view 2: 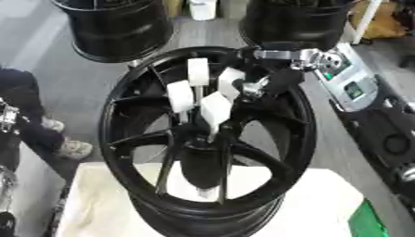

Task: Pull the pin out of the wheel hub.

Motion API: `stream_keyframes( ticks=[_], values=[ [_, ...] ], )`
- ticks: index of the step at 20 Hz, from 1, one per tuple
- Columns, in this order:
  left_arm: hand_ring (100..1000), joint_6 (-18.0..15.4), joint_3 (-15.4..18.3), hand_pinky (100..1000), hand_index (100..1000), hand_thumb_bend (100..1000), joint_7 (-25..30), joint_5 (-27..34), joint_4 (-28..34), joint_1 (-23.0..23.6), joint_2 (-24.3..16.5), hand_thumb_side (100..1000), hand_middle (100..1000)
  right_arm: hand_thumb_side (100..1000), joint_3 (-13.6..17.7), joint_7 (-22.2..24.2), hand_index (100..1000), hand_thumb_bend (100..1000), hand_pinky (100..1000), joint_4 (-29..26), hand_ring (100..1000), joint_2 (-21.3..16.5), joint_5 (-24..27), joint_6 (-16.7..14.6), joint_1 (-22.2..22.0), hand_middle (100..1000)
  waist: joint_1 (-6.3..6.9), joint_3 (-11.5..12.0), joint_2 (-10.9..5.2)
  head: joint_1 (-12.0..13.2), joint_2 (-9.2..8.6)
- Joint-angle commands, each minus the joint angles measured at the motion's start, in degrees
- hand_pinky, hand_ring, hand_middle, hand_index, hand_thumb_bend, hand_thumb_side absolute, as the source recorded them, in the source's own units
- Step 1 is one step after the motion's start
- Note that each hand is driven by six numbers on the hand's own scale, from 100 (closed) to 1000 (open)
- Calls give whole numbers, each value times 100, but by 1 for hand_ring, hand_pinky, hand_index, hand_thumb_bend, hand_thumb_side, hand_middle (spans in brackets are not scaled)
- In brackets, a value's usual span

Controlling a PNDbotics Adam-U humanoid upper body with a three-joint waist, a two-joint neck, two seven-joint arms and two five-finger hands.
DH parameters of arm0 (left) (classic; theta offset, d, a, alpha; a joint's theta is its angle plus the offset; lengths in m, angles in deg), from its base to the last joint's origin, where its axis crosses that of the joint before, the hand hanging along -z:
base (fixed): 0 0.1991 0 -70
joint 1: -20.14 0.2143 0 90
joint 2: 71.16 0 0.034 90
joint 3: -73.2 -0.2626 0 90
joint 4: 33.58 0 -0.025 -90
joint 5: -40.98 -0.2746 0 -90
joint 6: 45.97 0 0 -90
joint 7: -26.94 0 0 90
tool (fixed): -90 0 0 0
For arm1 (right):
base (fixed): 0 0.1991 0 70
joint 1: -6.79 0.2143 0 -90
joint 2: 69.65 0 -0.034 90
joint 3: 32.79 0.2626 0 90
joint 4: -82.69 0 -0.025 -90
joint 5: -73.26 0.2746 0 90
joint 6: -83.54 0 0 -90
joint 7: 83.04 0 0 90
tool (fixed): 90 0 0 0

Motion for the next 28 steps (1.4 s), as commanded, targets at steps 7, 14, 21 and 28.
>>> stream_keyframes(
  ticks=[7,14,21,28],
  values=[
    [816,-16,17,716,750,657,13,11,92,-75,-75,581,696,496,6,566,1000,100,872,58,865,63,-218,-701,163,877,24,16,-52,-25,-19],
    [817,-19,20,717,750,657,19,12,95,-77,-75,581,696,377,14,566,995,100,819,102,790,61,-386,-771,160,816,22,17,-52,-17,-4],
    [817,-19,20,717,749,656,23,12,98,-73,-69,581,697,139,51,566,960,100,768,112,731,78,-528,-845,159,757,20,20,-46,-22,-6],
    [818,-18,19,717,749,657,26,16,99,-71,-64,582,696,100,114,552,822,100,664,72,597,91,-565,-890,183,622,17,25,-46,-29,2]
  ],
)
